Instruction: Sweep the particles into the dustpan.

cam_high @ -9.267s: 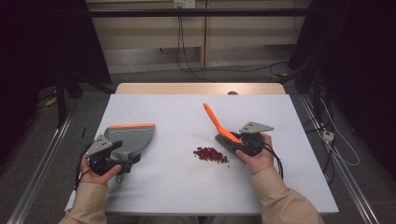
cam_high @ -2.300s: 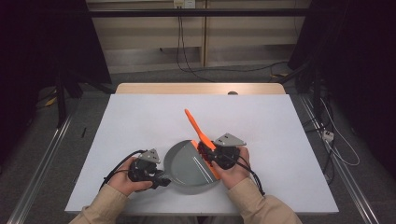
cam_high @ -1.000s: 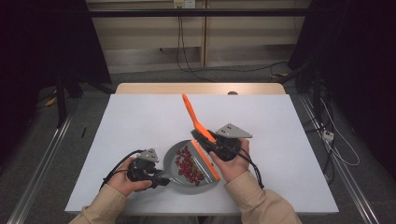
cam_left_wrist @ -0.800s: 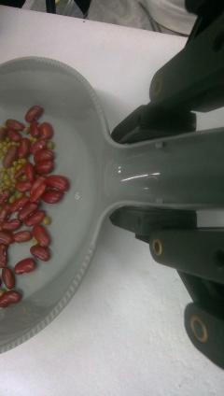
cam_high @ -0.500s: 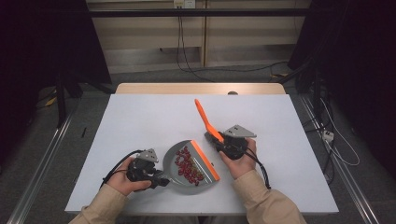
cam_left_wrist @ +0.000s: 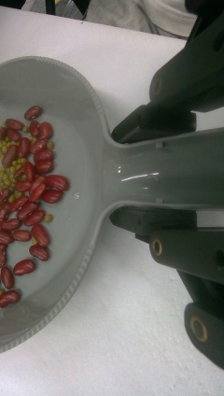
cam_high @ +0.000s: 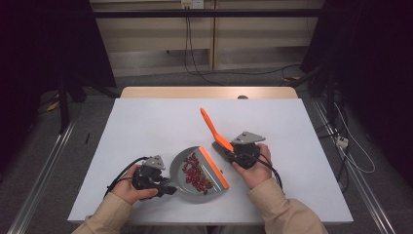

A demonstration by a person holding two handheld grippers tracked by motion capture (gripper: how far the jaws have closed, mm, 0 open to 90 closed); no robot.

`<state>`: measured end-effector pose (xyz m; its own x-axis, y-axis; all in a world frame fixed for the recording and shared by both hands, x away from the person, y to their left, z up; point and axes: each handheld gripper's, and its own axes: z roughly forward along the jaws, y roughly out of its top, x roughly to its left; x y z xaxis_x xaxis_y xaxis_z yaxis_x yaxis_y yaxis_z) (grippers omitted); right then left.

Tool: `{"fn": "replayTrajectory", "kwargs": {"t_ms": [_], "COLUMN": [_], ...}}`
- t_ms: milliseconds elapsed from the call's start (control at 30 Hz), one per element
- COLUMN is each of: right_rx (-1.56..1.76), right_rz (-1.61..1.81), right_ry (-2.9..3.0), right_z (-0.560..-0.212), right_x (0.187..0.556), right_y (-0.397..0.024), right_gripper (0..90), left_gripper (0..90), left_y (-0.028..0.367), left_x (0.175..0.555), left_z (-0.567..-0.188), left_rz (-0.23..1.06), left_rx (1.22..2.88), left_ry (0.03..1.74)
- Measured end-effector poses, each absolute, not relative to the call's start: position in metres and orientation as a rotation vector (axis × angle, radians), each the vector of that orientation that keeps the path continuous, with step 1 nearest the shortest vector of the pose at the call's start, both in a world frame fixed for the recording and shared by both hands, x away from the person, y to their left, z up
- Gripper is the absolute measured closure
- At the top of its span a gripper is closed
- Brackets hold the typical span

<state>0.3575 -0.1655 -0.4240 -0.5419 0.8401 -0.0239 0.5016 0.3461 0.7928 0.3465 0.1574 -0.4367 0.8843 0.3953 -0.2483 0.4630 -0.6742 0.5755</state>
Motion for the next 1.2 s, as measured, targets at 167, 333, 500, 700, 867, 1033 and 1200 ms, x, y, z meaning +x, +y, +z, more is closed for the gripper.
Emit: {"fn": "replayTrajectory", "kwargs": {"t_ms": [167, 333, 500, 700, 867, 1033, 1200], "right_rx": [1.193, 1.163, 1.154, 1.156, 1.144, 1.149, 1.203], "right_rz": [1.117, 1.153, 1.194, 1.274, 1.336, 1.333, 1.275], "right_ry": [2.151, 2.131, 2.107, 2.081, 2.08, 2.02, 1.99], "right_z": [-0.427, -0.431, -0.433, -0.43, -0.425, -0.418, -0.427], "right_x": [0.342, 0.325, 0.317, 0.312, 0.316, 0.328, 0.342], "right_y": [-0.165, -0.152, -0.143, -0.131, -0.123, -0.137, -0.155], "right_gripper": [71.2, 71.2, 71.2, 71.2, 71.1, 71.1, 71.1], "left_gripper": [63.0, 63.0, 63.0, 63.0, 63.0, 63.0, 62.9], "left_y": [0.156, 0.155, 0.156, 0.156, 0.155, 0.157, 0.156], "left_x": [0.347, 0.347, 0.348, 0.348, 0.348, 0.349, 0.349], "left_z": [-0.437, -0.437, -0.437, -0.437, -0.437, -0.437, -0.438], "left_rz": [-0.138, -0.142, -0.151, -0.151, -0.132, -0.129, -0.119], "left_rx": [2.391, 2.38, 2.385, 2.383, 2.375, 2.376, 2.368], "left_ry": [0.63, 0.641, 0.638, 0.645, 0.672, 0.669, 0.687]}}
